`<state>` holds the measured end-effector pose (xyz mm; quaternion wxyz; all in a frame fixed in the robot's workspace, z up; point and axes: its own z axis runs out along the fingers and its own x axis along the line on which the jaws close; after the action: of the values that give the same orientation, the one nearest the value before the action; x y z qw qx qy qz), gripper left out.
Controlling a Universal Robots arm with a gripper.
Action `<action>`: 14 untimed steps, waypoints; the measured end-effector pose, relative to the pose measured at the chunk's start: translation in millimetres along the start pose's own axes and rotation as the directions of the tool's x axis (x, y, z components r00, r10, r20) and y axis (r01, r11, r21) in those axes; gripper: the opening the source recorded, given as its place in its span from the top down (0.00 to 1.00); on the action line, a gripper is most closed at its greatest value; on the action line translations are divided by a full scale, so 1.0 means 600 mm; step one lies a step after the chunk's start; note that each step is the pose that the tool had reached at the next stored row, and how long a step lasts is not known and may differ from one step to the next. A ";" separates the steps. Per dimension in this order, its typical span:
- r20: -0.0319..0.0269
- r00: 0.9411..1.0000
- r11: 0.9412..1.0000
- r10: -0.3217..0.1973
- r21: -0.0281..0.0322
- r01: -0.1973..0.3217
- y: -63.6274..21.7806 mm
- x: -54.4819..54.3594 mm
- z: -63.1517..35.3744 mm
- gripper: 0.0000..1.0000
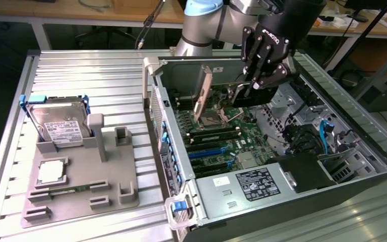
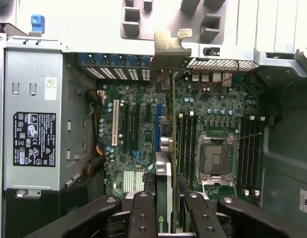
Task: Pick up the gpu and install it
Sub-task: 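Insert the gpu into the slot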
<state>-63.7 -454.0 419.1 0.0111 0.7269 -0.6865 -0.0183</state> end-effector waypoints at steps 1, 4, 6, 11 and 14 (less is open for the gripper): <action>0.000 1.000 1.000 -0.004 0.000 0.004 0.000 0.000 0.000 0.73; -0.001 1.000 1.000 -0.017 0.000 0.017 0.000 0.000 0.000 0.73; -0.001 1.000 1.000 -0.027 0.000 0.027 -0.001 0.000 0.000 0.73; -0.002 0.998 0.998 -0.056 -0.001 0.056 -0.001 0.000 0.000 0.73; -0.003 0.998 0.998 -0.069 -0.001 0.069 -0.002 0.000 0.000 0.73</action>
<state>-62.8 -454.0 419.1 0.0117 0.7500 -0.6611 -0.0179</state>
